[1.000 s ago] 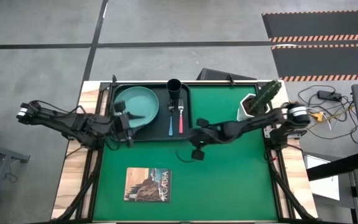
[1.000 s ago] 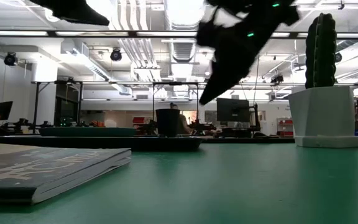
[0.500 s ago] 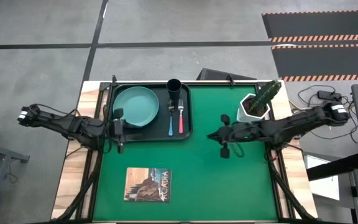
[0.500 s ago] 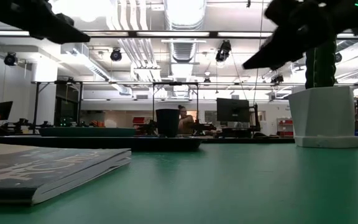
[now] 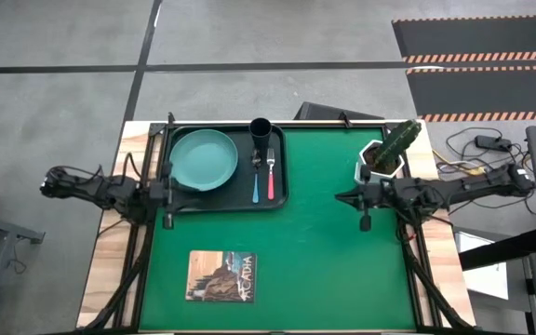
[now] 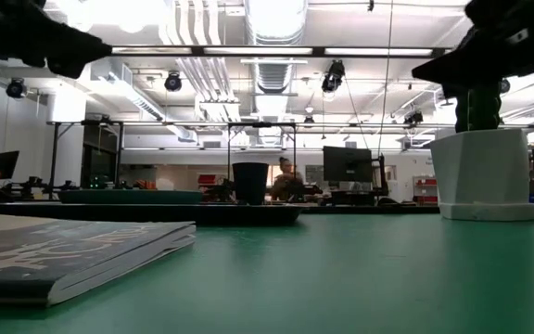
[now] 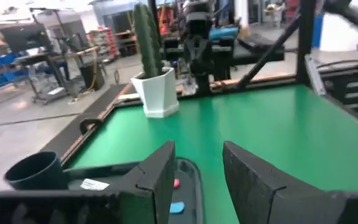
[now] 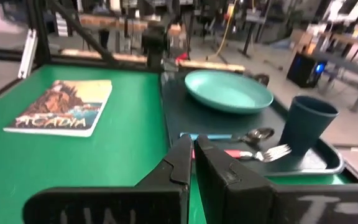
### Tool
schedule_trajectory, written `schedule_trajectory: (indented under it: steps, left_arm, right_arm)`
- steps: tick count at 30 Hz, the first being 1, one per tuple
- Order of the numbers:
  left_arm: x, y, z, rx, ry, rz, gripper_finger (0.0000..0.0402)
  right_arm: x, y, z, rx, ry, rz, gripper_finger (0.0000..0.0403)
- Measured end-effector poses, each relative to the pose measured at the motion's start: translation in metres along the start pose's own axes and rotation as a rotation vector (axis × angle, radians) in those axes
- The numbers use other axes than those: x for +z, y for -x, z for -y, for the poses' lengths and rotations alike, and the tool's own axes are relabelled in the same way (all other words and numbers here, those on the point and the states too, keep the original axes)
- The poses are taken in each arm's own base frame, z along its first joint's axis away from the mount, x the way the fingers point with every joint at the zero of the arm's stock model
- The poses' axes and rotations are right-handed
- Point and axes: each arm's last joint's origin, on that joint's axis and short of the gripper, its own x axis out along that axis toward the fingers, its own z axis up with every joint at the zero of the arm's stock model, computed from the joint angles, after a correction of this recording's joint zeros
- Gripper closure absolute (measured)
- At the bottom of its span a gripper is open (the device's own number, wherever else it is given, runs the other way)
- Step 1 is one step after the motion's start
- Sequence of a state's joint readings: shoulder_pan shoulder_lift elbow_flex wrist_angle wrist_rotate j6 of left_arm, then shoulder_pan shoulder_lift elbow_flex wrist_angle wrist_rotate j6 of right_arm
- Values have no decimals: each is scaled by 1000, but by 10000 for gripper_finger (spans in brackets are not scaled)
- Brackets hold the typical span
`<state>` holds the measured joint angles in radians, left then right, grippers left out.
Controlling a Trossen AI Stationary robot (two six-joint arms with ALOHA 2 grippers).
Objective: Pick and place plate/cup/fork/spoon on tray
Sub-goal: Return to Home Position
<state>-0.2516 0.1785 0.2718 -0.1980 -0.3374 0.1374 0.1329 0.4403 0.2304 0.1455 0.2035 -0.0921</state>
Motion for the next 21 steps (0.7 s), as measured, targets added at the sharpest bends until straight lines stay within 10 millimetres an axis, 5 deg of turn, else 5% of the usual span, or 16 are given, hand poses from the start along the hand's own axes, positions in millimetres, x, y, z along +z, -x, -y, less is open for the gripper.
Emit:
schedule_trajectory:
  steps: [7,15,21]
  left_arm:
    - [-13,7,0,-11,21,70,292]
    - [-20,8,2,-40,27,97,391]
    - [-36,-3,8,-35,15,155,400]
  right_arm:
    - [-3,30,6,-22,17,188,394]
    - [-11,43,8,-57,86,281,394]
    - [-17,48,9,-60,123,262,394]
